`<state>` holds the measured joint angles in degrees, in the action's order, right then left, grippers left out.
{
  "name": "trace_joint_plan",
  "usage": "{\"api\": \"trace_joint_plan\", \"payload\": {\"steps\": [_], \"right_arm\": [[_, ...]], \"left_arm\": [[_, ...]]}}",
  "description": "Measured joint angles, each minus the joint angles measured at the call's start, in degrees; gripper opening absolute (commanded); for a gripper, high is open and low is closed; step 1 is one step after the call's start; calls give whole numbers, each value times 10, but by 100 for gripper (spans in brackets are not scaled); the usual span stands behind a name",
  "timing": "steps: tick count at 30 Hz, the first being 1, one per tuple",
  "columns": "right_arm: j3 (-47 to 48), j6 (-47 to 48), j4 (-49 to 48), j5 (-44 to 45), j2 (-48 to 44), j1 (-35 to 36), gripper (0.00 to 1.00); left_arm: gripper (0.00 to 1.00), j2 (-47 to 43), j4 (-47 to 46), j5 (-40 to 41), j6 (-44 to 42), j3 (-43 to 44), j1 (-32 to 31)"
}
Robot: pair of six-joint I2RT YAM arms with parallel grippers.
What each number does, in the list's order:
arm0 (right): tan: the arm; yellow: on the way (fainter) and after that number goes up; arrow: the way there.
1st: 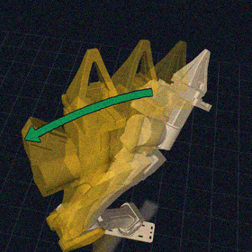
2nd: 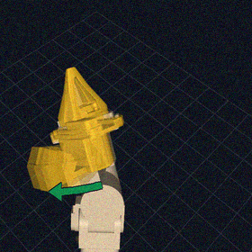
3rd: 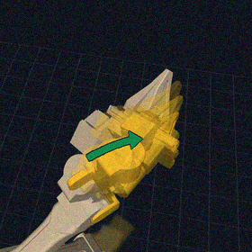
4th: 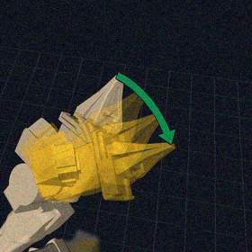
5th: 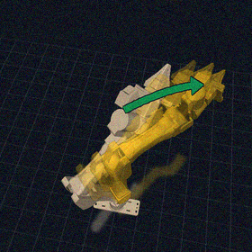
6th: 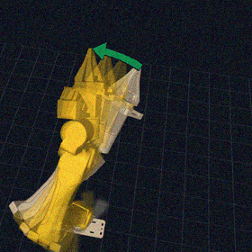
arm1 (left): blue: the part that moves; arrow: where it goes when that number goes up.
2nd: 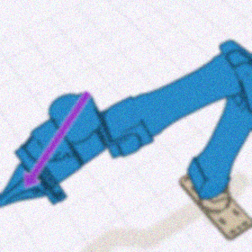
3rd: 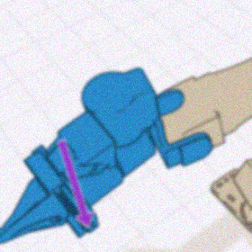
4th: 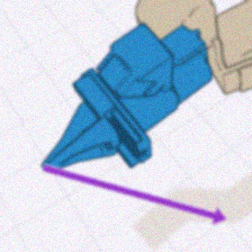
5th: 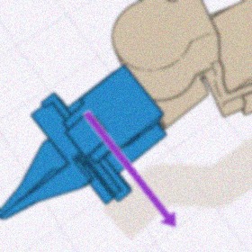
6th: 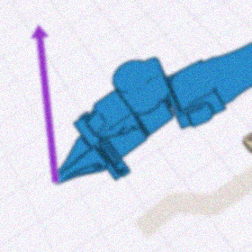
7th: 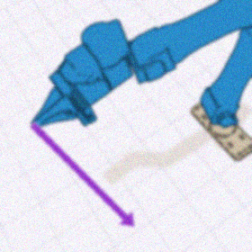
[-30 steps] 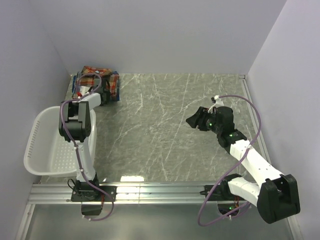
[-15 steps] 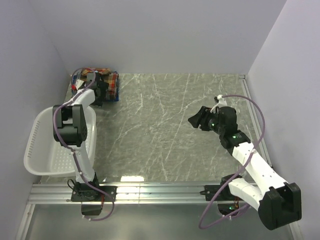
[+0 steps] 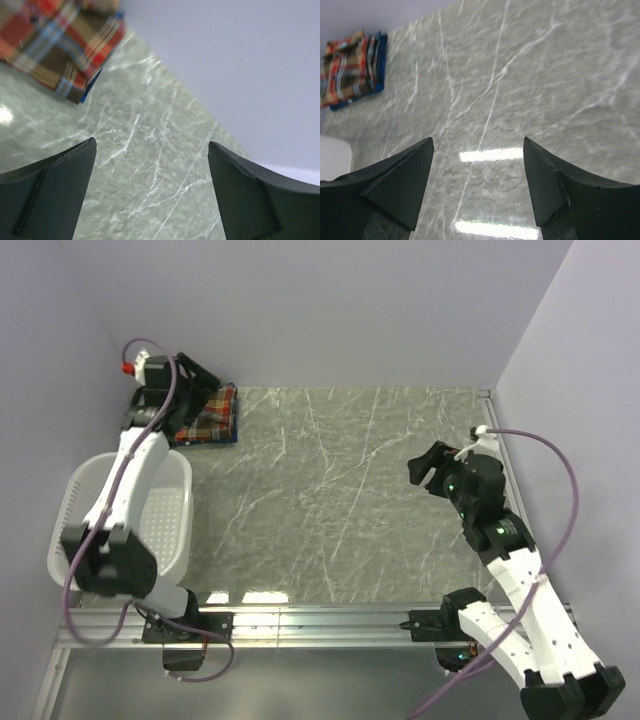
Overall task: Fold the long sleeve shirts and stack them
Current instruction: Neatly place the folded shirt to the corner
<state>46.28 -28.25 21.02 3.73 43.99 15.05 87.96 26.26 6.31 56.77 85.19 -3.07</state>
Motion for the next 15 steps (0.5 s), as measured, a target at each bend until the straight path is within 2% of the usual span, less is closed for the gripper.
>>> {"api": "trace_joint_plan", "payload": {"steps": [2,3,8,11,15], "right_arm": [[22,0,29,28,-21,0,81],[33,2,43,43,-33,0,87],[91,16,105,100,-88,0,99],[108,31,124,130,-130,-1,100],[106,55,133,168,-188,-1,100]], "left_arm": [[99,-68,14,-7,-50,0,-1],[99,-105,21,-6,-75,0,-1],[99,-310,40,-5,-190,-7,1],[99,-426,56,10,-241,-26,1],[99,-535,77,61,-290,-56,-1]]}}
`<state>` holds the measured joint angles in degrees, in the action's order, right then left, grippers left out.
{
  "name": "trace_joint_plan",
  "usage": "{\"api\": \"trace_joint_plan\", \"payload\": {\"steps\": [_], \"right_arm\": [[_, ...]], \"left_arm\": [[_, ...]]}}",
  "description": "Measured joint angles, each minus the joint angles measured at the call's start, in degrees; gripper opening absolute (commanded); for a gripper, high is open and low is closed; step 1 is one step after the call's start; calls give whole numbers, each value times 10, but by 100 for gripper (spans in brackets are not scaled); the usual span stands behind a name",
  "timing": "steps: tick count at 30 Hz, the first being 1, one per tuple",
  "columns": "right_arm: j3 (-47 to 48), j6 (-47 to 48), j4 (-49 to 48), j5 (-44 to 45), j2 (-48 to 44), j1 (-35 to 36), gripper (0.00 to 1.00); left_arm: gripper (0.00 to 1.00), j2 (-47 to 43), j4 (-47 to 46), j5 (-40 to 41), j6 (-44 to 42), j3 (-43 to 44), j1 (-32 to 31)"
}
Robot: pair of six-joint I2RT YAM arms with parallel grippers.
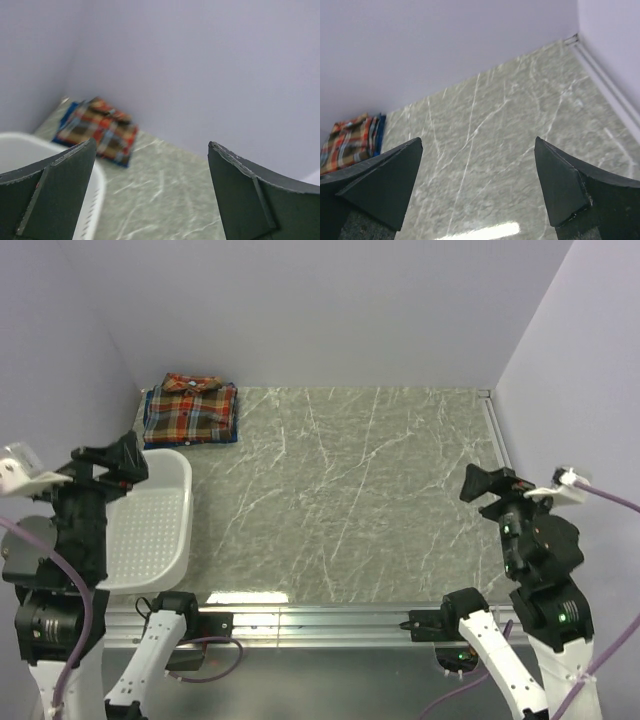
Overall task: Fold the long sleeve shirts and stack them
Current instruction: Neatly place the folded shirt to the corner
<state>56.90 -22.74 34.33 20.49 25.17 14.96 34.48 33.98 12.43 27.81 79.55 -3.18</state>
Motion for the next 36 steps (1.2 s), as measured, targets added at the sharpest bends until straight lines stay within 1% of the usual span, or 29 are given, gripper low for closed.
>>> {"api": "trace_joint_plan", "payload": {"steps": [3,7,10,12,16,20,29,36], "right_arm": [[-18,19,-7,21,-47,0,100],[-64,40,-20,30,-103,0,100],[-107,53,-35,32,-132,0,100],[-132,60,-42,35,-144,0,100],[-170,67,-52,35,-158,0,100],[-194,73,-63,33,-181,0,100],[-207,79,-91,23,-193,0,100],[-207,81,-96,23,-194,0,100]], "left_arm": [[99,-47,20,59,-21,-46,-10],[99,-85,50,137,-32,-120,-30],[99,-122,46,183,-32,-177,-47],[99,-167,29,202,-32,-229,-61],[99,-255,-4,218,-33,-315,-68],[99,-290,-38,220,-28,-357,-68],[99,-311,-64,228,33,-433,-68],[99,-310,-84,224,33,-440,-68]]}}
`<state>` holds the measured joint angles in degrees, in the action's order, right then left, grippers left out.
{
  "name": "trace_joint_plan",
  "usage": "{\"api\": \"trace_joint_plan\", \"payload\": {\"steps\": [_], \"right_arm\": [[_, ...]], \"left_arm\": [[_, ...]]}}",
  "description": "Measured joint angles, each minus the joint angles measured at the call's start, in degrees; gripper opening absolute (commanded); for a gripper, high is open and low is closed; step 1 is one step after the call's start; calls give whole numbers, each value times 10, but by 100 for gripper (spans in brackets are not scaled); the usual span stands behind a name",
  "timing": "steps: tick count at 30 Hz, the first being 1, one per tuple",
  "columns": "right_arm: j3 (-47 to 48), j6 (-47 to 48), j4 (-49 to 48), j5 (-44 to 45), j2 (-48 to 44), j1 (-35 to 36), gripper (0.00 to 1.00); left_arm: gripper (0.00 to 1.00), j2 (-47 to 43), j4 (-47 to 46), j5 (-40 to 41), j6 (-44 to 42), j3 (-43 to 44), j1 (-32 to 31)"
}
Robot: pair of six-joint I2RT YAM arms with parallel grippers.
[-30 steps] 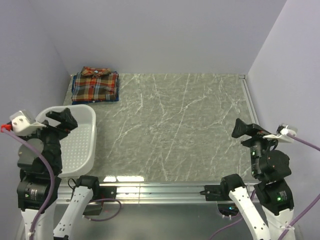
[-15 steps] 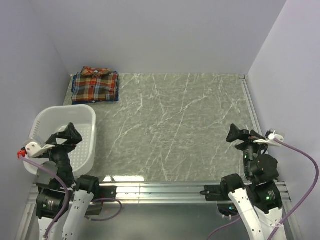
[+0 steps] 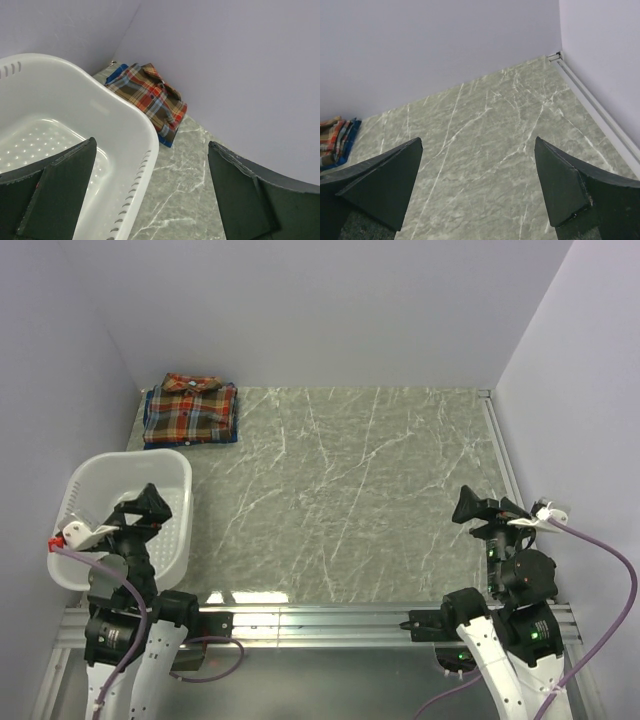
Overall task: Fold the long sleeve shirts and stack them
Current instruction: Neatly place the folded shirt to the corner
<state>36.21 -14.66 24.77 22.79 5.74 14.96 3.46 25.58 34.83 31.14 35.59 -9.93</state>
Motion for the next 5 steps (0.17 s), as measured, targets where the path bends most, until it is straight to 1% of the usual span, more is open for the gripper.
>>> {"api": "trace_joint_plan", "payload": {"steps": [5], "right_arm": [[0,4,-2,-4,0,0,100]], "left_arm": [[99,0,-14,-4,-2,-9,1]]}}
